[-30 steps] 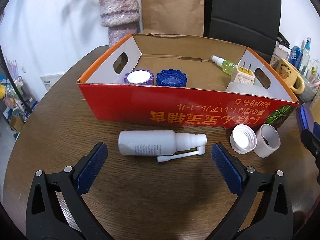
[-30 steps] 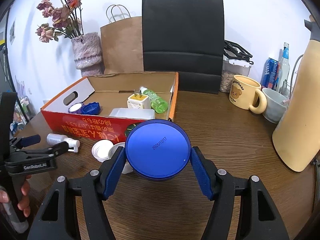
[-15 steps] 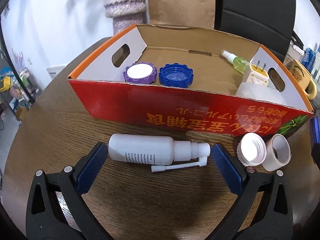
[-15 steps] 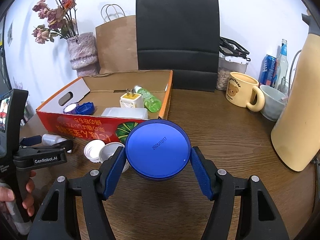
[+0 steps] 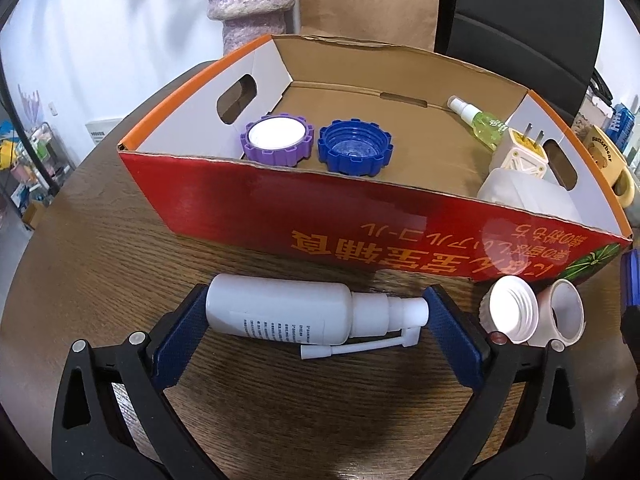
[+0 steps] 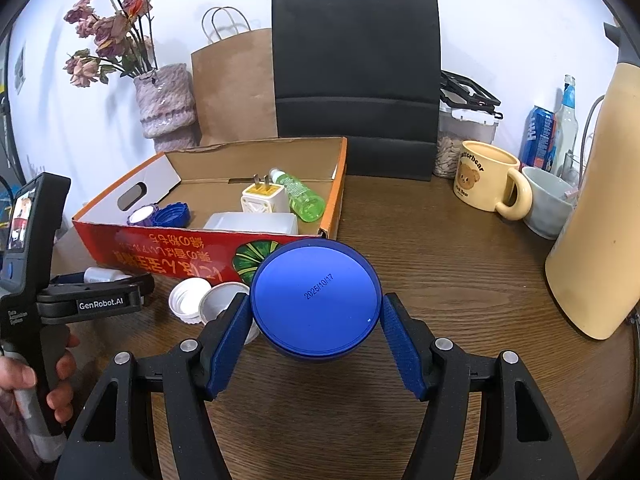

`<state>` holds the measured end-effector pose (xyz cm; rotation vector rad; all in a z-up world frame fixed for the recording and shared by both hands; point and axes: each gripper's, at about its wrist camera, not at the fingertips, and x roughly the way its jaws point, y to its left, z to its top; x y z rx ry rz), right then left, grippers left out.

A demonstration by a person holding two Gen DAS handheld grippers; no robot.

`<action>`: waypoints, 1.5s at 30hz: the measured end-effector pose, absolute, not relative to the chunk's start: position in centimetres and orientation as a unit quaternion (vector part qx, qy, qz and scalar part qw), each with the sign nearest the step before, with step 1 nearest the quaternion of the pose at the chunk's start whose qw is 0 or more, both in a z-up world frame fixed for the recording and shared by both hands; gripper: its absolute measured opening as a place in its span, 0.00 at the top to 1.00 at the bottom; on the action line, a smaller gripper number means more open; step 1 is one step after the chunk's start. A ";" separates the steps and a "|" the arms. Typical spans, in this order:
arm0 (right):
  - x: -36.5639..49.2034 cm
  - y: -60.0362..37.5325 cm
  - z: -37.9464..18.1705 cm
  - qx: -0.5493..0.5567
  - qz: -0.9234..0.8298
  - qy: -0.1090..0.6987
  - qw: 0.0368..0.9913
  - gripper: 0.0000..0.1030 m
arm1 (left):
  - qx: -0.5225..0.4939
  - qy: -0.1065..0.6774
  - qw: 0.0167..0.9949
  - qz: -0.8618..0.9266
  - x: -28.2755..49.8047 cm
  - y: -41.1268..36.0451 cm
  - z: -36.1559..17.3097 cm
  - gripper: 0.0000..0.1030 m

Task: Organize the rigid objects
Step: 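Lift the blue round lid with the right tool, then grasp the white spray bottle with the left tool while the right tool holds the blue lid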

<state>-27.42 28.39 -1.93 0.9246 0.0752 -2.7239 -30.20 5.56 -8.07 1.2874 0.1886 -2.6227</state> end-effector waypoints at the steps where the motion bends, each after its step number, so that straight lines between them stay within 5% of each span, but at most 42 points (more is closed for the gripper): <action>1: -27.4 28.4 -1.9 0.318 -0.938 0.026 0.132 0.31 | 0.437 0.064 0.105 -0.891 -30.2 5.6 -8.0 0.05; 45: -24.8 25.1 -0.1 0.269 -0.951 0.038 0.149 0.31 | 0.358 0.018 0.081 -0.930 -25.2 6.7 -4.3 0.06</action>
